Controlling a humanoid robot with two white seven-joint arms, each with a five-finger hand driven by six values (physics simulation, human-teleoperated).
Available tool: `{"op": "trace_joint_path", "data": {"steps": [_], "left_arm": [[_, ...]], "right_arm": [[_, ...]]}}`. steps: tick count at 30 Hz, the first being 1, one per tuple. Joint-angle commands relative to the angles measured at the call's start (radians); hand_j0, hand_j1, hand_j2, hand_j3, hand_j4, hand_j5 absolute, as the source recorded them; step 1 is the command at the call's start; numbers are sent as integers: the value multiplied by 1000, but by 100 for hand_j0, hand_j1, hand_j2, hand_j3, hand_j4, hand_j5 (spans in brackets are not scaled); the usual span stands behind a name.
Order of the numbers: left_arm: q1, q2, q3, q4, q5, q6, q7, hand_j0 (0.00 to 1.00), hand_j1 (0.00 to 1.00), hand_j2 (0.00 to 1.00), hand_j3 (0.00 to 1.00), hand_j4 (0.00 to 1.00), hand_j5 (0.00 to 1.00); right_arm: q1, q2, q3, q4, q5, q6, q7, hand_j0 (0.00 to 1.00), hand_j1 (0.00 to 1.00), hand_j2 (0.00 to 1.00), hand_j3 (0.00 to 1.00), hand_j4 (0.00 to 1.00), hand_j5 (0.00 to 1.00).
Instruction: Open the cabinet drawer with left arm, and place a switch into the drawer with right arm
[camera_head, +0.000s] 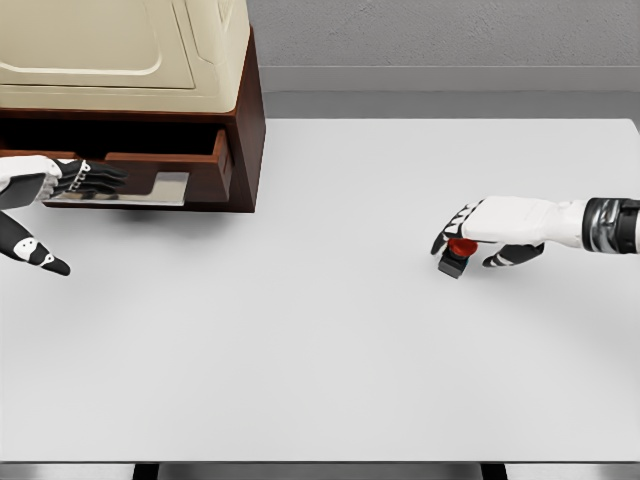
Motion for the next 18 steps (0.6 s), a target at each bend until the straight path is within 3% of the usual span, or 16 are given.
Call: {"op": "trace_joint_path", "data": {"steps": [1, 12, 18], "left_arm": [[0, 3, -15, 4, -50, 2, 0, 100, 100, 100, 100, 100, 100], [8, 11, -15, 3, -47, 2, 0, 100, 100, 100, 100, 100, 100], [8, 17, -14, 3, -21, 2, 0, 100, 100, 100, 100, 100, 100]], "right_arm": [[-2, 1, 0, 1, -4, 3, 0, 79, 79, 79, 79, 79, 79], [-14, 35, 9, 18, -3, 4, 0, 77, 77, 77, 77, 77, 77], [-14, 36, 18, 26, -3, 3, 0, 72, 72, 72, 72, 72, 72]]}}
